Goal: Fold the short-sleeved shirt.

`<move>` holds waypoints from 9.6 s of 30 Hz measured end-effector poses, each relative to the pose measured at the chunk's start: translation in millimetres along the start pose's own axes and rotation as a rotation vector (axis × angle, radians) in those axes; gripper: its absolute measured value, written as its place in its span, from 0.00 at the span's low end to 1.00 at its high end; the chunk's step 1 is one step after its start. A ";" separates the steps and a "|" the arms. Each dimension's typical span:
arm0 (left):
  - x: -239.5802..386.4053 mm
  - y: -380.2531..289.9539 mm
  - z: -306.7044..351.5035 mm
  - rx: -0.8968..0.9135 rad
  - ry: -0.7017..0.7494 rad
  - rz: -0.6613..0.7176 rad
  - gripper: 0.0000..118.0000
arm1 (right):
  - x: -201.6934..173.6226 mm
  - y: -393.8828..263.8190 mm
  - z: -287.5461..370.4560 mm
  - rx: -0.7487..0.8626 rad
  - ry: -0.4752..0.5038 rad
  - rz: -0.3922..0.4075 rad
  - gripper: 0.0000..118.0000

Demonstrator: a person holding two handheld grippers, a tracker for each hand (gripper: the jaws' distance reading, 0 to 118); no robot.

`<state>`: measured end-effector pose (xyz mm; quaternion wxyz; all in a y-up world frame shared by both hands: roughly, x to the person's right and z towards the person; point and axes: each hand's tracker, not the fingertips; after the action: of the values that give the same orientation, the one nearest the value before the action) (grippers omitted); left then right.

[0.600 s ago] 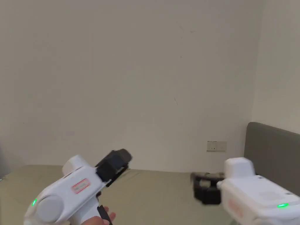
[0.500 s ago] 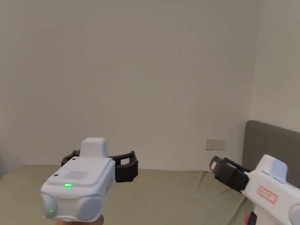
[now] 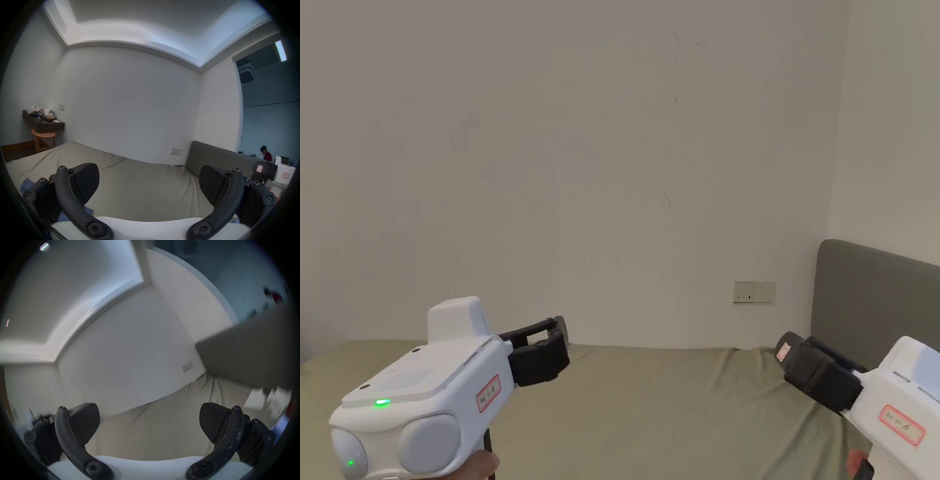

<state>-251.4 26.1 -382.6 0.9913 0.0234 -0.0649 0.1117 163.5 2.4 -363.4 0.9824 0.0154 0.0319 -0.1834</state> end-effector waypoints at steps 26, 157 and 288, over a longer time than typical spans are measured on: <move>-6.1 16.1 41.6 0.418 0.197 -0.310 1.00 | 21.5 -5.4 30.3 0.359 -0.246 0.268 1.00; 159.4 -387.5 -74.9 -1.179 -0.394 -0.268 0.00 | 116.7 -111.8 63.9 -0.308 -0.379 0.258 0.00; -153.4 -37.0 -118.0 -0.330 0.244 -0.006 0.00 | 67.4 1.1 -125.9 -0.114 -0.233 0.157 0.03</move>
<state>-376.8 -36.2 -521.2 0.9826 -0.1526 0.0383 0.0987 219.5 -15.5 -493.5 0.9900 -0.0593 -0.0734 -0.1045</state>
